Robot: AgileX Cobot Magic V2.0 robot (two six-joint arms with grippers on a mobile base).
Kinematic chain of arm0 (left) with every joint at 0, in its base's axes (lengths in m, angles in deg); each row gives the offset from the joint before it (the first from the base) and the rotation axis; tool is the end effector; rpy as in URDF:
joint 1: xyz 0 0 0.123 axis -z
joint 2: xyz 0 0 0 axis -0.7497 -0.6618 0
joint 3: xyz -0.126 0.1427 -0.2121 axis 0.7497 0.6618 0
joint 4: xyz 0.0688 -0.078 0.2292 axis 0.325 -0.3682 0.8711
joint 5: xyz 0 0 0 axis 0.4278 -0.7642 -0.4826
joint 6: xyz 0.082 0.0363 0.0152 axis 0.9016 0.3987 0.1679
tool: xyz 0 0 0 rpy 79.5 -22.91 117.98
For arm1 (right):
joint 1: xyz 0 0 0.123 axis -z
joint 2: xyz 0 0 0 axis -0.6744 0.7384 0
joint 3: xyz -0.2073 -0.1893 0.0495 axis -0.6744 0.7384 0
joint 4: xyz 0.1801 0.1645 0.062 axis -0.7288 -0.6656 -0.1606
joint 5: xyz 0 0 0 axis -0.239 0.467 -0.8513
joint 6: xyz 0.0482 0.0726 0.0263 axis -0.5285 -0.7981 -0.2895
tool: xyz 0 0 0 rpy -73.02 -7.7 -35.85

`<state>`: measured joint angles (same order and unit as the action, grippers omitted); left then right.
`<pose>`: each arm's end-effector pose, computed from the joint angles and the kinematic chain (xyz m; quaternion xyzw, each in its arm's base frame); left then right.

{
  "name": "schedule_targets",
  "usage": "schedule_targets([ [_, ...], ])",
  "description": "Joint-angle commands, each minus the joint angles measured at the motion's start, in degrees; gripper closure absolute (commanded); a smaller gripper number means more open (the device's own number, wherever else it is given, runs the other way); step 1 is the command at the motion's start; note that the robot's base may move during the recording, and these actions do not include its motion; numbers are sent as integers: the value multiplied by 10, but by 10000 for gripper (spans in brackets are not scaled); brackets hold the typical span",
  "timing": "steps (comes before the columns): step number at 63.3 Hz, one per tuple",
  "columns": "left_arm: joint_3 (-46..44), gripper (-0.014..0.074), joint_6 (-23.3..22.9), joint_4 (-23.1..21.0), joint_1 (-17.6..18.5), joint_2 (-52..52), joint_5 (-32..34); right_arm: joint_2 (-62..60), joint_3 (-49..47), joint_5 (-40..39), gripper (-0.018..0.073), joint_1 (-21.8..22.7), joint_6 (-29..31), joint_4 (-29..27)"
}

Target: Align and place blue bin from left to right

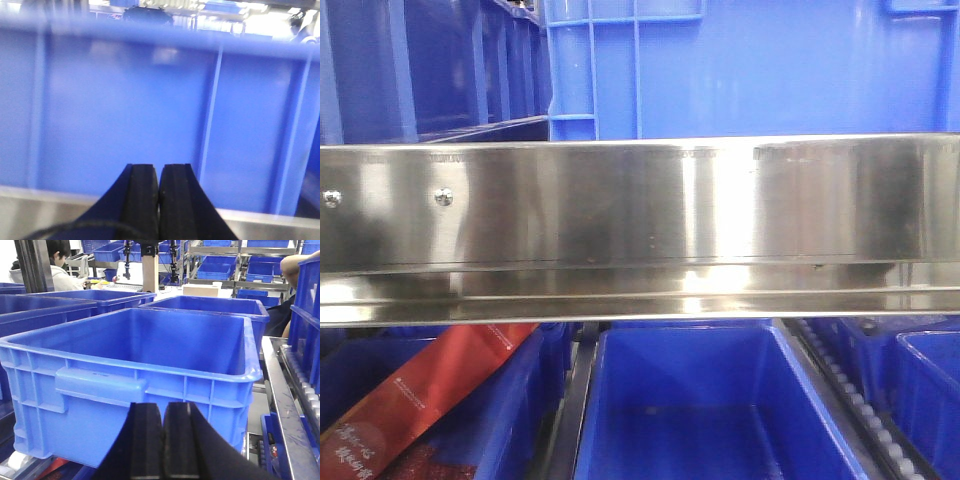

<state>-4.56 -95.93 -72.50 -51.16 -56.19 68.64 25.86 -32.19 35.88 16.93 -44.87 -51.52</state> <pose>0.0527 0.0032 0.2311 -0.0492 0.6761 -0.0134 0.7350 0.0878 0.0370 0.3713 -0.1329 0.7219 0.1441 0.6637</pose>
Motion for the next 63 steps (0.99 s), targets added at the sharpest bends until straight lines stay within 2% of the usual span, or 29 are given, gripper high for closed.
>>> schedule_targets([
  [1, 43, 595, 4, -15, -2, 3, 96, -4, 2, -15, 629, 2, 3, 3],
  [6, 43, 595, 4, -16, -2, 3, 47, -4, 2, -15, 629, 2, 3, 3],
  [63, 43, 595, 4, -17, -2, 3, 52, -16, 4, -13, 629, 7, 3, 3],
])
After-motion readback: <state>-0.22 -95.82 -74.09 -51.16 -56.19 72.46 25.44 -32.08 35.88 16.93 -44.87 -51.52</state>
